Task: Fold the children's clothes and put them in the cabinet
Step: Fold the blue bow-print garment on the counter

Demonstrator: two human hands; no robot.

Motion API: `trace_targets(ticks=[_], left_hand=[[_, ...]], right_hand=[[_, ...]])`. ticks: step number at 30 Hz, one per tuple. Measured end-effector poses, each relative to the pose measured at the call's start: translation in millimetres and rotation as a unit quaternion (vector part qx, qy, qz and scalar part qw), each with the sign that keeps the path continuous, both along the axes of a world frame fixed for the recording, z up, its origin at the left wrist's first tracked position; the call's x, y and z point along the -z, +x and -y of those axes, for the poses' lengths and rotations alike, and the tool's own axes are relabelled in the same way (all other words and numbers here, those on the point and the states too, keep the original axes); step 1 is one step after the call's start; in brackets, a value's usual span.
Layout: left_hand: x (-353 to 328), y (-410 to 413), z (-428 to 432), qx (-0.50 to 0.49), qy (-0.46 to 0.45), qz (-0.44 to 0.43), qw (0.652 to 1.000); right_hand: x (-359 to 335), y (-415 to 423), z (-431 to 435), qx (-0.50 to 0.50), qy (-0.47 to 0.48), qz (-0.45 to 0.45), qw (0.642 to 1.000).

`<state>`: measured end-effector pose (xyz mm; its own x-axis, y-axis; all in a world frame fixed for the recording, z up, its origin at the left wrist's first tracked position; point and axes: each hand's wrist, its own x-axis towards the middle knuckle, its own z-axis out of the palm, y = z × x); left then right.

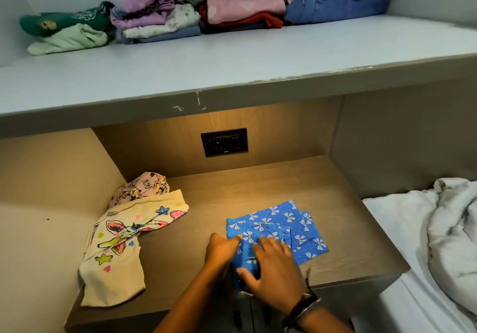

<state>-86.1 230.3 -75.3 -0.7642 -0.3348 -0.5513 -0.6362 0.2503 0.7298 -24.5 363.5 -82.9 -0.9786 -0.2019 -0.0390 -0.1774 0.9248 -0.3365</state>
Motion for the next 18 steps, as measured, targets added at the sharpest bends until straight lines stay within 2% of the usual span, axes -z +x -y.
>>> trace_targets(ticks=[3, 6, 7, 9, 11, 12, 14, 15, 17, 18], left_hand=[[-1.3, -6.7, 4.3, 0.038, 0.010, -0.009, 0.999], [-8.8, -4.9, 2.0, 0.050, 0.032, -0.036, 0.998], [-12.2, -3.7, 0.8, 0.044, 0.037, -0.047, 0.997], [-18.3, -3.3, -2.4, 0.038, 0.038, -0.072, 0.996], [-26.3, -7.0, -9.6, 0.040, 0.052, -0.105, 0.992], [-30.8, -9.9, -16.0, 0.045, 0.062, -0.123, 0.989], [-40.2, -15.9, -33.4, 0.069, 0.081, -0.156, 0.982], [-44.9, -18.7, -42.7, 0.087, 0.090, -0.170, 0.978], [-50.7, -23.2, -61.2, 0.123, 0.113, -0.186, 0.968], [-50.6, -25.3, -68.5, 0.134, 0.124, -0.191, 0.965]], right_hand=[[13.7, 4.9, 26.0, -0.002, 0.077, 0.083, 0.994], [16.9, 3.6, 29.0, 0.028, 0.061, 0.066, 0.996], [16.5, 3.8, 27.9, 0.026, 0.020, 0.043, 0.999], [11.6, 5.1, 22.8, 0.030, -0.131, 0.003, 0.991], [6.1, 3.2, 13.2, 0.077, -0.292, 0.016, 0.953], [4.0, 1.4, 7.0, 0.114, -0.378, 0.030, 0.918], [1.2, -4.9, -5.7, 0.209, -0.530, 0.046, 0.820], [1.4, -9.5, -11.0, 0.249, -0.599, 0.055, 0.759], [4.6, -18.0, -21.3, 0.296, -0.726, 0.077, 0.616], [7.1, -21.8, -28.2, 0.309, -0.761, 0.083, 0.565]])
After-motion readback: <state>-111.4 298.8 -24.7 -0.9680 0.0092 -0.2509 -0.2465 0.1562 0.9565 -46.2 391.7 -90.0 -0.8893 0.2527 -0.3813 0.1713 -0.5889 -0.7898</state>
